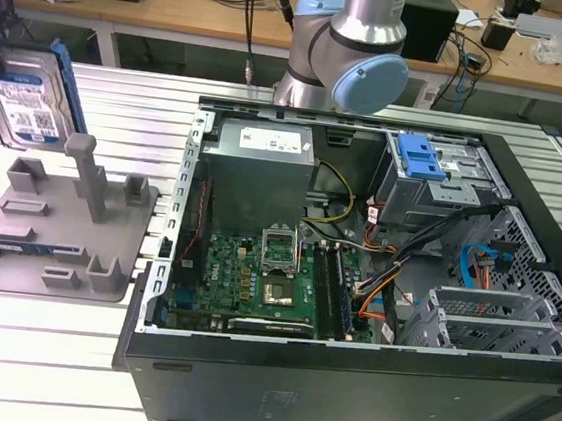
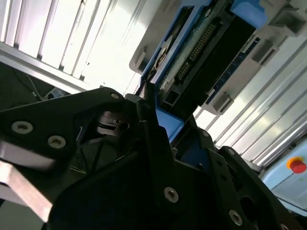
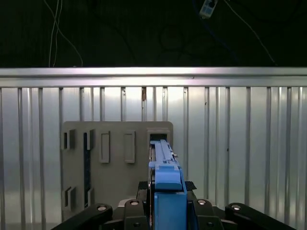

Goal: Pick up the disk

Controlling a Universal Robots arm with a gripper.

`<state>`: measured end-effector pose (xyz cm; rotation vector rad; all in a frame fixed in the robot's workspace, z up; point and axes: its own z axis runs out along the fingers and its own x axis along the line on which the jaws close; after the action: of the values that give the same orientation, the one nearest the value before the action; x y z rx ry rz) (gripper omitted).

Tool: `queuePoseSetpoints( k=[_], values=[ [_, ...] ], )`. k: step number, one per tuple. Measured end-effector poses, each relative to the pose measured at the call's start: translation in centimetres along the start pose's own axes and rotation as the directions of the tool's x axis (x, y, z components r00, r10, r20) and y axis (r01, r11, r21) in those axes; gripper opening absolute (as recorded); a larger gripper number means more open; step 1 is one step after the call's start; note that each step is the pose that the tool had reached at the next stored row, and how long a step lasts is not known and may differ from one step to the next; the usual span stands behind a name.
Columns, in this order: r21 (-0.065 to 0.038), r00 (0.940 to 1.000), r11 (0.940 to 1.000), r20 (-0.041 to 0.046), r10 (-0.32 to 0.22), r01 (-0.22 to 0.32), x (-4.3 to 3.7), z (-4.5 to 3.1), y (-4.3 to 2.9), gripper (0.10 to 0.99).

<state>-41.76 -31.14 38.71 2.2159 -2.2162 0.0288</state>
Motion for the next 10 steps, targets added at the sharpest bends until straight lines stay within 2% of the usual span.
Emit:
queuePoseSetpoints(
  k=[1, 10],
  values=[
    [0.0, 1.0, 1.0, 0.0, 0.0, 0.0, 0.02, -1.03, -0.01, 0.369],
    [0.0, 1.0, 1.0, 0.0001, 0.0, 0.0, 0.1, -5.68, -0.04, 0.369]
  ],
)
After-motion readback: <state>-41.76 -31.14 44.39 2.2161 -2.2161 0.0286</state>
